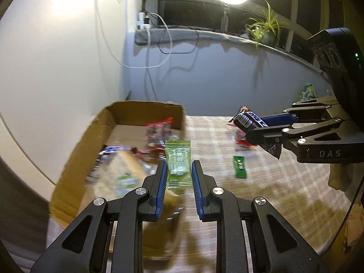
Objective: Organize snacks
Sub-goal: 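Carry the light green candy and Snickers bar over the cardboard box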
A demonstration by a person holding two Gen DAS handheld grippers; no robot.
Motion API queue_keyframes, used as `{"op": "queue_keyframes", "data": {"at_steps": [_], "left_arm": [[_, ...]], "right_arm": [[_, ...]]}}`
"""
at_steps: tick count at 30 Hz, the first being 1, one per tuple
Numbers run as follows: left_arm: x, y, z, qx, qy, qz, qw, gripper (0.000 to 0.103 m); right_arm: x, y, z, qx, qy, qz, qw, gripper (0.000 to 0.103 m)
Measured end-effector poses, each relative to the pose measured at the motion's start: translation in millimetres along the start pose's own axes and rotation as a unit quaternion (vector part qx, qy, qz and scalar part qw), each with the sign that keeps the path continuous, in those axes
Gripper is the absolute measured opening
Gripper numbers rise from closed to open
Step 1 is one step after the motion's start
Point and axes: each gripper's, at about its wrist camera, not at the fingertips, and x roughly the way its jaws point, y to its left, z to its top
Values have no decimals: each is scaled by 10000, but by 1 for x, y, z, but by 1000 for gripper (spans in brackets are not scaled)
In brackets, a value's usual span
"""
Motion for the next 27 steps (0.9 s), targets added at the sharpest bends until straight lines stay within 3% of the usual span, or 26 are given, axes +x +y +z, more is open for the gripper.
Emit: {"op": "queue_keyframes", "data": {"at_steps": [15,27], "left_arm": [[-15,58,-14,-350,-37,401,9986,20],[-14,80,-18,-483,8,582,9971,21]], "right_arm": [[47,43,44,-223,40,208,9995,30],[79,59,62,-295,210,233,9991,30]]}}
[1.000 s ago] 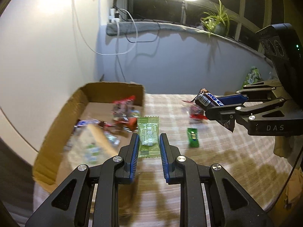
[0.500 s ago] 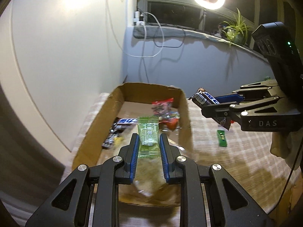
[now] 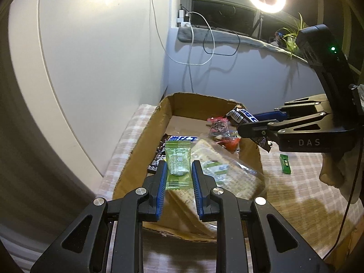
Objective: Organize snacks
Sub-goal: 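Carry the light green candy and Snickers bar over the cardboard box, then open both grippers to drop the candy and Snickers into the box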
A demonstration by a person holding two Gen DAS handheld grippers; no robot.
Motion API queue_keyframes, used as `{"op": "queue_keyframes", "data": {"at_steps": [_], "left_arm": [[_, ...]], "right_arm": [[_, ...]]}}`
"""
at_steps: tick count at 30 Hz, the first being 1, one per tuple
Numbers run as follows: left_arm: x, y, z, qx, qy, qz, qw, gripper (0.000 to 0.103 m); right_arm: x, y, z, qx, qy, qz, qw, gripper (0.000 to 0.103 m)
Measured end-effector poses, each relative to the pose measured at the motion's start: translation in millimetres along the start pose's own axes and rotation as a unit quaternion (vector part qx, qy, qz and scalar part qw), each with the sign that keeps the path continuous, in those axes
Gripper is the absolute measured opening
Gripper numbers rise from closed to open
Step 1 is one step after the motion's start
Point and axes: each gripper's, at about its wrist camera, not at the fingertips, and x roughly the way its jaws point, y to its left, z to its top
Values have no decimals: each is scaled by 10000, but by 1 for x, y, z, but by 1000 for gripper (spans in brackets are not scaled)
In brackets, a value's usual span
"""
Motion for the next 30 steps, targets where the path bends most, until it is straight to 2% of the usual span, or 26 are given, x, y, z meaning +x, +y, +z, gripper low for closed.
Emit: {"op": "queue_keyframes", "data": {"at_steps": [14,15,16,17,19,20,22,30], "left_arm": [[2,2,2,-38,-11,54,10000,23],[2,2,2,-41,-15,67,10000,28],[2,3,2,-47,-20,80,10000,37],[1,3,2,-54,-37,95,9999,41],[-1,3,3,-54,-82,114,9999,44],[-1,2,4,-44,-84,116,9999,45],[-2,1,4,-23,-97,131,9999,54],[-8,-9,6,87,-194,113,9997,55]], "right_arm": [[4,2,8,49,-15,43,10000,30],[3,2,8,53,-27,37,10000,31],[2,2,9,56,-41,24,10000,38],[0,2,9,60,-80,1,10000,51],[-5,2,8,55,-198,-59,9998,66],[-7,2,8,49,-232,-59,9997,68],[-9,2,9,53,-245,-69,9997,68],[-19,-2,5,124,-348,-184,9991,68]]}}
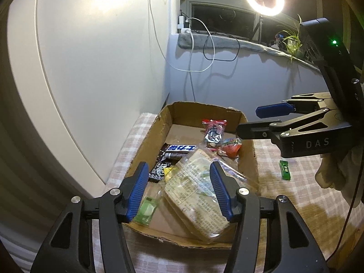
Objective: Organize snacks
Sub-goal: 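Open both grippers to drop the candy and Snickers into the box, then move both grippers back over the dark green candy and chocolate bag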
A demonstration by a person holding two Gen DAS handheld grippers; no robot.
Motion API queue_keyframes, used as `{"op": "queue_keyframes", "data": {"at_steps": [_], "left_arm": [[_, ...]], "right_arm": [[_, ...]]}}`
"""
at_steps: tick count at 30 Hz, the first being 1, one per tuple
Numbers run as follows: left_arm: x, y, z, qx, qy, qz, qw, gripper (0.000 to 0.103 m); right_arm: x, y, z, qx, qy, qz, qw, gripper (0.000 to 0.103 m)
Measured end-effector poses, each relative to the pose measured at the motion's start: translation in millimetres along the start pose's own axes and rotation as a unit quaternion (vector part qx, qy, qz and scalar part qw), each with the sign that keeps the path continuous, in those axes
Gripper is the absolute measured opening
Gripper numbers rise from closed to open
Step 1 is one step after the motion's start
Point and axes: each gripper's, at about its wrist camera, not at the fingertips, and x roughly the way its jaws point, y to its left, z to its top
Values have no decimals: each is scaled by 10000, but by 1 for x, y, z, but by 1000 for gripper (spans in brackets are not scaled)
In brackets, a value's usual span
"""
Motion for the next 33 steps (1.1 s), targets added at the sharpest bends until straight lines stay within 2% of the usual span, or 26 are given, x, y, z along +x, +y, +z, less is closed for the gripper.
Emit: {"op": "queue_keyframes", "data": {"at_steps": [19,33], "left_arm": [[-13,-42,8,284,-154,-224,9992,55],[-10,-91,8,537,-100,-561,9969,55]], "right_arm": [[-37,-27,-24,152,-127,-238,9995,68],[-63,-64,-61,408,-128,-496,9979,68]]}}
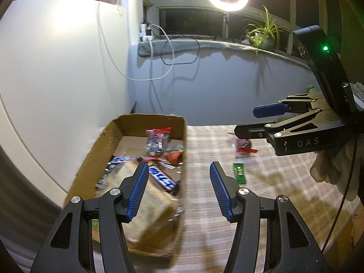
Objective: Organize snacks
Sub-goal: 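Move both grippers back over the dark green candy and chocolate bag, then grasp the dark green candy with the left gripper while the right grasps the red-trimmed chocolate bag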
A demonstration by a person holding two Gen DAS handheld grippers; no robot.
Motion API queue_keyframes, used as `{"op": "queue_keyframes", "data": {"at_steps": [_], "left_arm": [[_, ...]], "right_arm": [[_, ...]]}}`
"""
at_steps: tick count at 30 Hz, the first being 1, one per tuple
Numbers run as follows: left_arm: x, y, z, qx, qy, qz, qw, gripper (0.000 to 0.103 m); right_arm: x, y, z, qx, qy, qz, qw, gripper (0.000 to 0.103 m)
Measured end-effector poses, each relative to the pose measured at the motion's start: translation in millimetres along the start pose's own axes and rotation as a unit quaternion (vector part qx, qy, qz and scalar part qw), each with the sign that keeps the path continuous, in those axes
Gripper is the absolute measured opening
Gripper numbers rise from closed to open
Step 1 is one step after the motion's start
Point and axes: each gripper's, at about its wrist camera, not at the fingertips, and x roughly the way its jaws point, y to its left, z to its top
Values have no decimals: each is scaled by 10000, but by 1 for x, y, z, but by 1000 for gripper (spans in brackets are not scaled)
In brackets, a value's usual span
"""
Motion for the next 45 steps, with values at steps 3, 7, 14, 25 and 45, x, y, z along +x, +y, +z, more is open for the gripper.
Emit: {"op": "queue_keyframes", "data": {"at_steps": [3,7,14,25,45], "left_arm": [[3,-12,-2,43,38,-111,9999,55],[12,-28,-3,87,128,-309,9994,55],[35,-55,-6,97,378,-650,9971,55],[85,-80,-17,0,979,-1071,9894,55],[127,-96,-24,264,1327,-815,9874,34]], "right_arm": [[-5,-15,-9,61,28,-84,9999,68],[-10,-38,-22,195,86,-206,9996,68],[-3,-81,-45,628,310,-142,9974,68],[45,-128,-51,2034,718,604,9746,68],[101,-121,-44,2229,1199,340,9668,68]]}}
